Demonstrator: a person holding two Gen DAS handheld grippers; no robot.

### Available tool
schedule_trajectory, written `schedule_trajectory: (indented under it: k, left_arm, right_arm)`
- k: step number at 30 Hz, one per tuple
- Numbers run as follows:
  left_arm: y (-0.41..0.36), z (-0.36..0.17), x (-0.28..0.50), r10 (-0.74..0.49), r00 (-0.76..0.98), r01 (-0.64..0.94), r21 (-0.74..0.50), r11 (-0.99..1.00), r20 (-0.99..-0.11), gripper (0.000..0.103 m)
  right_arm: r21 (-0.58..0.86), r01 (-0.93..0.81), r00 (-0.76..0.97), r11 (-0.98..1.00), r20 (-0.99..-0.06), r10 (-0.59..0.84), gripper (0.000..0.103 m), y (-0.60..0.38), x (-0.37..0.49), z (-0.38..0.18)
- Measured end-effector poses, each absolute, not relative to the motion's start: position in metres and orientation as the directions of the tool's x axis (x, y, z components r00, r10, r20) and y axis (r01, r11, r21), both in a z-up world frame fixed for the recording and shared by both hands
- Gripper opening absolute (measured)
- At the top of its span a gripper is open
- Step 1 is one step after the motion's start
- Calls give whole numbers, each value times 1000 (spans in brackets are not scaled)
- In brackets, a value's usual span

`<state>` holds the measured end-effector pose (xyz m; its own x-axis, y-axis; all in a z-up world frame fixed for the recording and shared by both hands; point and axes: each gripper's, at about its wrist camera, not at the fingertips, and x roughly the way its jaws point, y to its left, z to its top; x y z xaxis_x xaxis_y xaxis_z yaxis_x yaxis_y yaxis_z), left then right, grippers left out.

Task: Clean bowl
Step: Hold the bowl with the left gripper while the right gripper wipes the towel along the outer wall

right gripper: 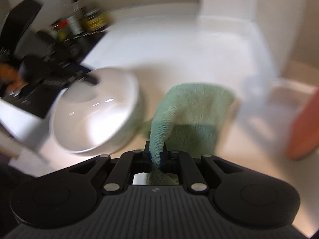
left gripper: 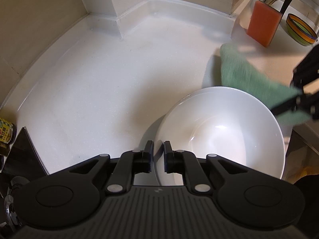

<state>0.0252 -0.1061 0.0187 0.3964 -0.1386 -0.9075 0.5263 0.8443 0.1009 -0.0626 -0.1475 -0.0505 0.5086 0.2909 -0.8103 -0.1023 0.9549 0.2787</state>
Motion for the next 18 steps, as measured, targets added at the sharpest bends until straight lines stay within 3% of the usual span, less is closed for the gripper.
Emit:
schedule_trajectory:
  k: [7, 18]
  left_arm:
    - [-105, 20, 21, -125, 419, 510, 119, 852, -899, 10]
    - [-106, 17, 18, -100, 439, 517, 160, 841, -893, 10]
  right_arm:
    - [413, -260, 446, 873, -750, 488, 6, -138, -64, -53]
    - [472, -26, 567, 881, -719, 402, 7, -157, -64, -61]
